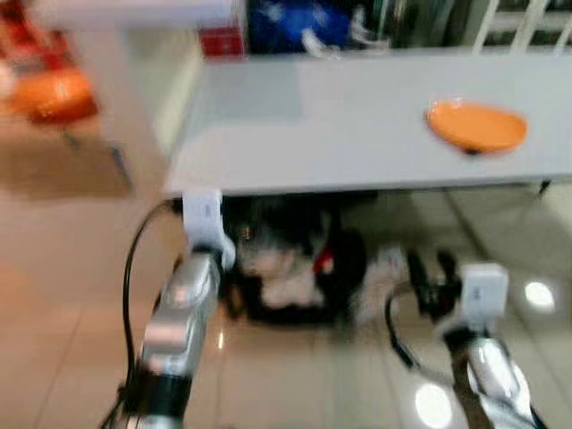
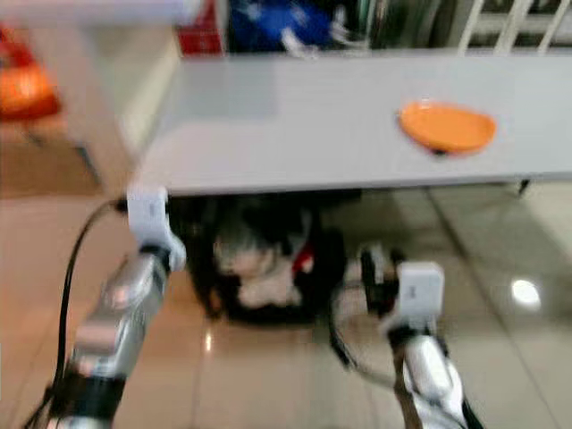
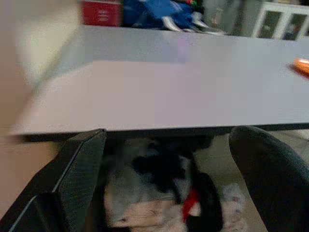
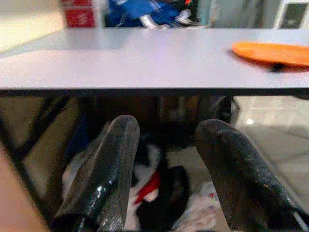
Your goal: Setting the table
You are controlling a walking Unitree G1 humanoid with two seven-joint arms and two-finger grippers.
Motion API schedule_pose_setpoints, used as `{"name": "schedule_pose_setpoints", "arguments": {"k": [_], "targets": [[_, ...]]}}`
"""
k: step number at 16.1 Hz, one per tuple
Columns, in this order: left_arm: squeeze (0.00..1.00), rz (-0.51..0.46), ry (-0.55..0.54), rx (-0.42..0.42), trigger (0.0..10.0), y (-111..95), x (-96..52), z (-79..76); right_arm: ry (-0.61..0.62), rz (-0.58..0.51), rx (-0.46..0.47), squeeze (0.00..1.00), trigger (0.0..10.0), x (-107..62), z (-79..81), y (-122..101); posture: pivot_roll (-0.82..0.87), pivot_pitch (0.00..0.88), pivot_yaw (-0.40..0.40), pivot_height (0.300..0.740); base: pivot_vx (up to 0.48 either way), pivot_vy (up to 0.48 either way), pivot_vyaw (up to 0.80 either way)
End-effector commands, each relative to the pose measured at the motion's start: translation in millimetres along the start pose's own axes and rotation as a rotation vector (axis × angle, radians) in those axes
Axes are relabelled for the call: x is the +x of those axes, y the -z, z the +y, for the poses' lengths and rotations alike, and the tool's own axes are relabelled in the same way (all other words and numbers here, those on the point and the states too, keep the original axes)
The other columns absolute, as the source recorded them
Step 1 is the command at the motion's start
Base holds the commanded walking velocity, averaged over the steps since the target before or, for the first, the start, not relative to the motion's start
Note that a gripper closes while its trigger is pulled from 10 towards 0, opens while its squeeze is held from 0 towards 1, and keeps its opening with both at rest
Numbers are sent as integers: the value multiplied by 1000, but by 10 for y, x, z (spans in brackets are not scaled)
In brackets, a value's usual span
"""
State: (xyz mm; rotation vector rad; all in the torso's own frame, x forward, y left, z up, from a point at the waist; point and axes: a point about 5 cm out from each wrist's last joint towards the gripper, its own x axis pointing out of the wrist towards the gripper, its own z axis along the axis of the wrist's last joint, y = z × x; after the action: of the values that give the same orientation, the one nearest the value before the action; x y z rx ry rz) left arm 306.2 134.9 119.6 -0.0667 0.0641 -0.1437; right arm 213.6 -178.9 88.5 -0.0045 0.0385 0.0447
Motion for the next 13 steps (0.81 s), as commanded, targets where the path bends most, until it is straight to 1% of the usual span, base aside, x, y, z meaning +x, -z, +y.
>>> {"name": "schedule_pose_setpoints", "arguments": {"k": [1, 6, 8, 11, 13], "targets": [[0, 12, -54, 7, 10000, 18, -20, 113, -17, -14, -6, 0, 10000, 14, 49, -56, -87, 6, 27, 740, 0, 480, 0], [0, 7, -62, 15, 10000, 15, -30, 106, -33, -11, -13, 0, 10000, 26, 56, -62, -79, 10, 22, 740, 0, 480, 0], [0, 9, -60, 18, 10000, 18, -36, 104, -35, -11, -15, 0, 10000, 31, 63, -63, -76, 8, 19, 740, 0, 480, 656], [0, 8, -56, 24, 10000, 18, -45, 101, -22, -4, -16, 0, 10000, 43, 37, -43, -72, 5, 16, 740, 0, 480, 0], [0, -5, -48, 56, 10000, 1, -59, 101, -1, -55, -23, 0, 10000, 77, -3, -98, -68, 0, 15, 740, 0, 480, 0]]}}
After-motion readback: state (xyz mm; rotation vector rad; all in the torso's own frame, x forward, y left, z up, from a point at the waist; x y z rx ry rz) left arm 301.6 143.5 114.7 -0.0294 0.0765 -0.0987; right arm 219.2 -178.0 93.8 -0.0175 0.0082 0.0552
